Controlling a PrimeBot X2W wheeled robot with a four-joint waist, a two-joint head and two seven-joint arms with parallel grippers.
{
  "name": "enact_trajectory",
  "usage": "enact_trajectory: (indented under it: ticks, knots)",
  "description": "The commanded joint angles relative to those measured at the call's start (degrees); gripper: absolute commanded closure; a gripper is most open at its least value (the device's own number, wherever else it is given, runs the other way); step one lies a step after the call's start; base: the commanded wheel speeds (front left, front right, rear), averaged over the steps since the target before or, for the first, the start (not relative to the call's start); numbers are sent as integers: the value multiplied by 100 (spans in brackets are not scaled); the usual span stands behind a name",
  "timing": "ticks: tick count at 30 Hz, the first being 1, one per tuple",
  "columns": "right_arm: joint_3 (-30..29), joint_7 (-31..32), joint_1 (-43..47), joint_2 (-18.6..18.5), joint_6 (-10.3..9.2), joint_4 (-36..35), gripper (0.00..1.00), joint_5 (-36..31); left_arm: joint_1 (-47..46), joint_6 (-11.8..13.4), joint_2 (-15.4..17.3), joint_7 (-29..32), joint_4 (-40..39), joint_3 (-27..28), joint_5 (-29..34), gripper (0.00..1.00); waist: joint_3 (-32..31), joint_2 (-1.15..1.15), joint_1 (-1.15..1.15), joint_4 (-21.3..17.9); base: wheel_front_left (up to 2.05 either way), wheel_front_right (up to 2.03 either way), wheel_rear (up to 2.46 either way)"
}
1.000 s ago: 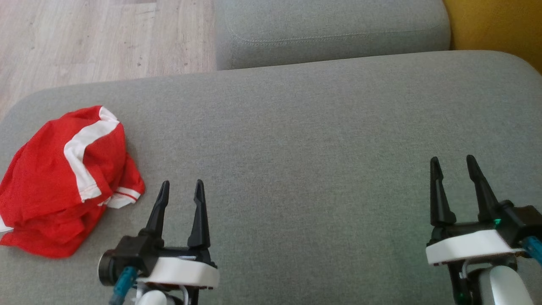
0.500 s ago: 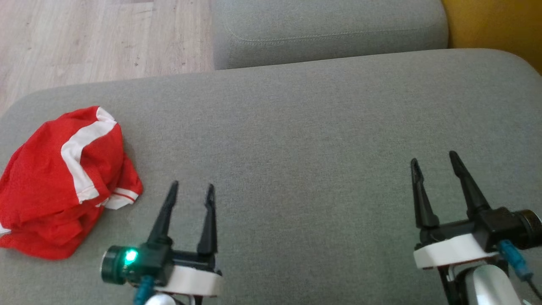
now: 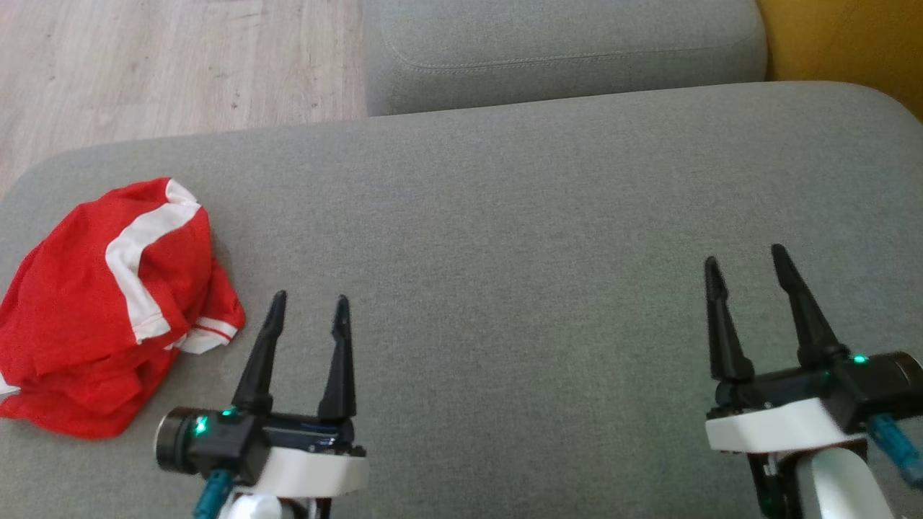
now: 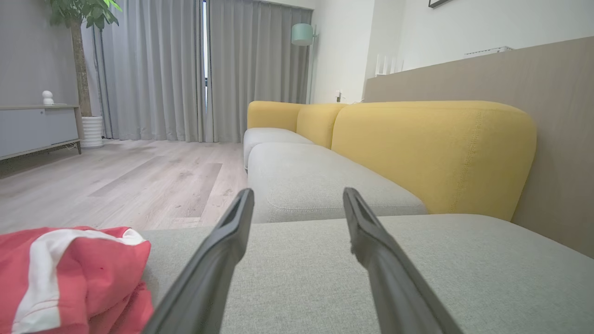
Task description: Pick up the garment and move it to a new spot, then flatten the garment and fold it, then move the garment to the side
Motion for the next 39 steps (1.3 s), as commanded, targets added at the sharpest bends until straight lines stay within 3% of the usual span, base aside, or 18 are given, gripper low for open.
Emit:
enact_trajectory:
  ticks: [1, 5, 10, 25, 39]
  knots:
    - [117, -61, -106, -50, -4, -181, 0, 93, -113, -33, -37, -53, -181, 225, -17, 0, -3, 0, 0, 6, 0, 0, 0]
    - [53, -61, -32, -50, -4, -59, 0, 633, -26, -314, -76, -53, -8, 414, -173, 0, -2, 0, 0, 32, 0, 0, 0]
    - [91, -61, 14, -50, -4, 168, 0, 1171, -13, -420, -82, -54, 271, 321, -399, 0, -26, 0, 0, 39, 0, 0, 0]
    - [148, -61, -50, -50, -4, 462, 0, 1236, -58, -369, -83, -54, 341, 247, -452, 0, -53, 0, 0, 80, 0, 0, 0]
    - [684, -61, 86, -50, -4, 483, 0, 1279, 116, -95, -84, -54, 463, 559, -477, 0, -168, 0, 0, 778, 0, 0, 0]
